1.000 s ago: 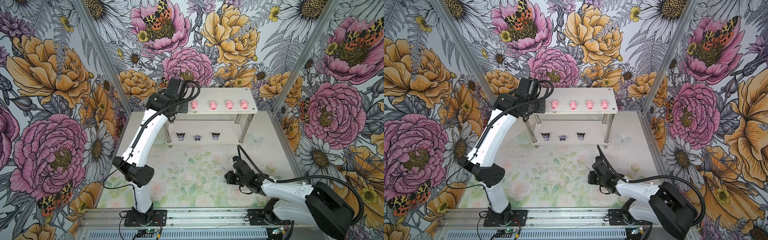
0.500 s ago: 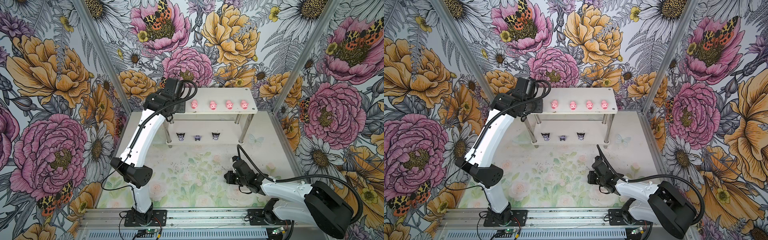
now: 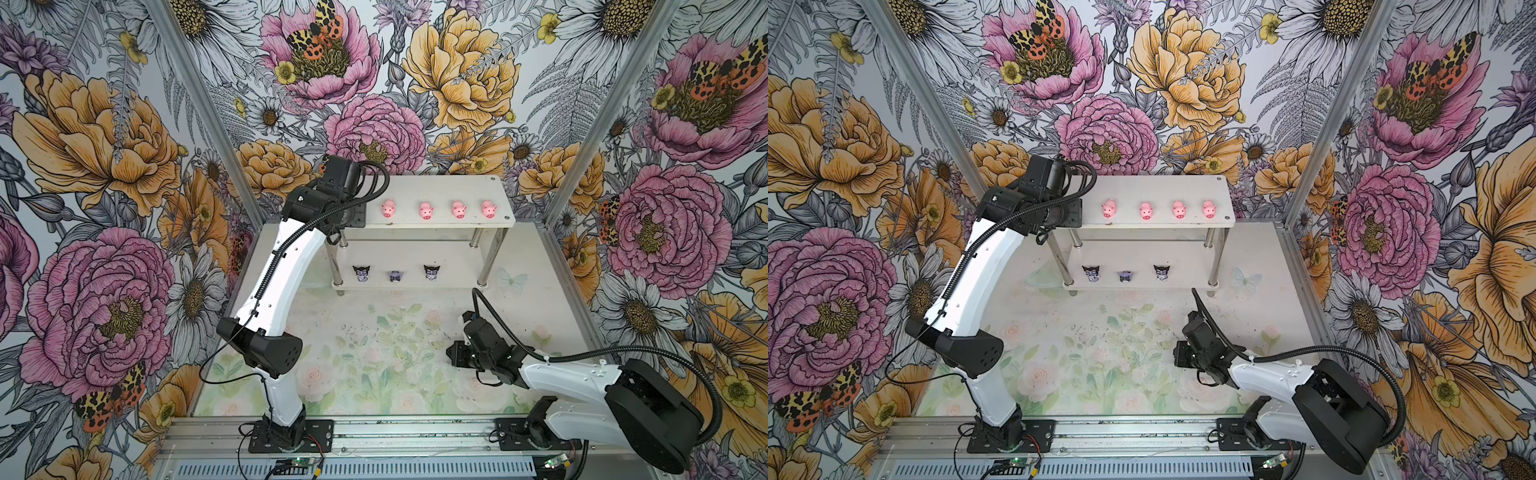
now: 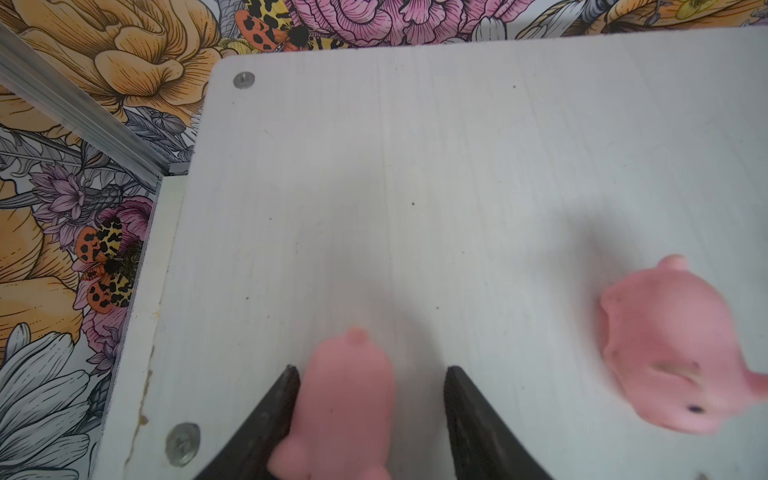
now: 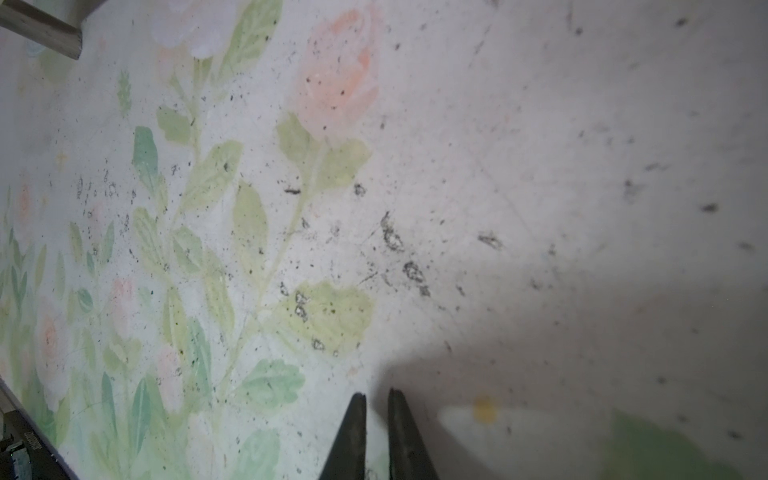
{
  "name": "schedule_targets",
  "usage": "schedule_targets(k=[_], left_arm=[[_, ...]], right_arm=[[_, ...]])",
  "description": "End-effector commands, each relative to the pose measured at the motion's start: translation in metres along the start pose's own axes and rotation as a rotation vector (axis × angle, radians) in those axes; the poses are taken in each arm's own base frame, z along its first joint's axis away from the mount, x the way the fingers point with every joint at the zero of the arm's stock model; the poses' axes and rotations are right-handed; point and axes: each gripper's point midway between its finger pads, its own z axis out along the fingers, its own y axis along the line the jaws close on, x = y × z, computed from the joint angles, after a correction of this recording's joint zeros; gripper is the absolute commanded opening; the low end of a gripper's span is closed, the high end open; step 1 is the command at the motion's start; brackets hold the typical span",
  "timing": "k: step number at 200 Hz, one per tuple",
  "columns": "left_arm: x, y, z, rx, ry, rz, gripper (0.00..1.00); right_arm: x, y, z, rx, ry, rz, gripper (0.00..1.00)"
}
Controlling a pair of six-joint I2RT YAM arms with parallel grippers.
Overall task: Place and organize the plastic toys onto the shelf
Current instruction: 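Lower the pig onto the shelf top beside the other pigs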
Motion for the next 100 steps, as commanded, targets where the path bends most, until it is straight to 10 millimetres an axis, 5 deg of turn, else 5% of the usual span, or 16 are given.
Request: schedule_targets(k=[1, 52, 89, 100], left_arm=[[-0.005, 0.005, -0.016, 0.003, -0.031, -0.013, 0.50], [-0.008, 0.002, -0.017, -0.008, -0.043, -0.006, 0.33], [-0.013, 0.002, -0.017, -0.012, -0.057, -0.011, 0.33], [-0.010, -0.002, -0.001, -0.018, -0.027, -0.001, 0.33]], right_arm=[[0.032, -0.030, 0.001, 0.101, 0.114, 0.020, 0.15], [0.034, -0.031, -0.001, 0.098, 0.108, 0.027, 0.15], [0.035, -0.032, -0.002, 0.094, 0.106, 0.026, 0.15], [0.035, -0.032, -0.002, 0.095, 0.103, 0.028, 0.15]])
